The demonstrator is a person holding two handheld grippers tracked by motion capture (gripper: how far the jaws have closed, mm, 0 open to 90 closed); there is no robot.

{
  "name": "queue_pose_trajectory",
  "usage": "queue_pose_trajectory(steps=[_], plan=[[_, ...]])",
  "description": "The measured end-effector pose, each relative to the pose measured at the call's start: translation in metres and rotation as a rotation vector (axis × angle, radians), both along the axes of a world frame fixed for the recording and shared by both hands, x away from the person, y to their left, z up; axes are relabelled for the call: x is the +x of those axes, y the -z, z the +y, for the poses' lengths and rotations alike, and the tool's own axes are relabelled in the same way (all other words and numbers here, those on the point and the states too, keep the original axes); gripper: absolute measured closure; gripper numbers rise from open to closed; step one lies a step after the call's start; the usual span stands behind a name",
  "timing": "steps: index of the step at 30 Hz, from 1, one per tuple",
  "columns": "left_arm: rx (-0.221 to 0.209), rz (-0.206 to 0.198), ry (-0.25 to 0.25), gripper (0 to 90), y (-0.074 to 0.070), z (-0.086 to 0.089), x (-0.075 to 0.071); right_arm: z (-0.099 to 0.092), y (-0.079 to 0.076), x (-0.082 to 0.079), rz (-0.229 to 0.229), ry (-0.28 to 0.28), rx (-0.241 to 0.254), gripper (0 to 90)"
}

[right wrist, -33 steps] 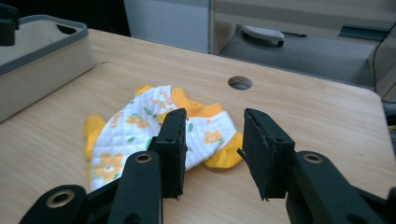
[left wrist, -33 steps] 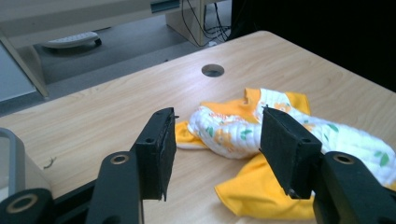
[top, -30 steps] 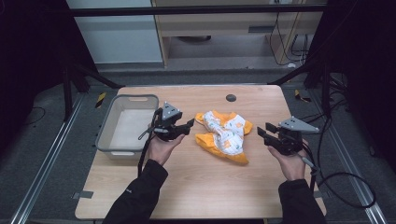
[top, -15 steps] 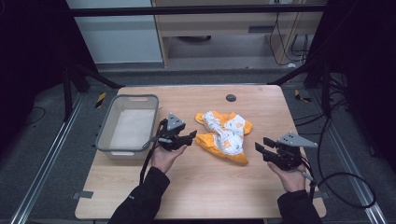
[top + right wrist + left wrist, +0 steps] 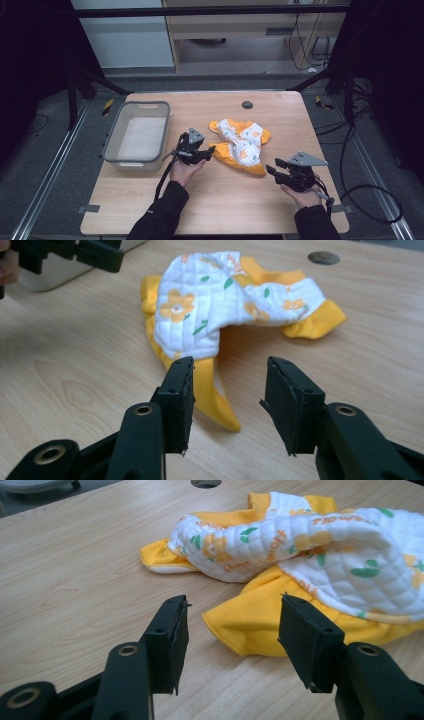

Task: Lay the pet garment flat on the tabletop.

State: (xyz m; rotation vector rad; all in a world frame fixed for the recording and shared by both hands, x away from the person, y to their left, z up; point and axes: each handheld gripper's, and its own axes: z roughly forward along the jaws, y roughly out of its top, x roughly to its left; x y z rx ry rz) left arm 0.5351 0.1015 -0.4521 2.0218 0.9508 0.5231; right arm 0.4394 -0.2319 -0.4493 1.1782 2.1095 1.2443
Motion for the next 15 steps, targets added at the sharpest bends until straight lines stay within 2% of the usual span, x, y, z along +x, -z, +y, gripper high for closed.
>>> queue_pose_trajectory(steps=[6, 10, 15], plan=[[-0.006, 0.017, -0.013, 45.4, 0.011, -0.001, 0.010, 0.006, 0.011, 0.000, 0.027, -0.025, -0.014, 55.4], [-0.003, 0.018, 0.011, 45.4, 0.019, -0.006, 0.015, 0.008, 0.015, 0.001, 0.037, -0.030, -0.005, 55.6], [0.014, 0.011, 0.035, 45.8, 0.025, -0.011, 0.018, 0.015, 0.024, 0.003, 0.056, -0.050, -0.031, 56.3]])
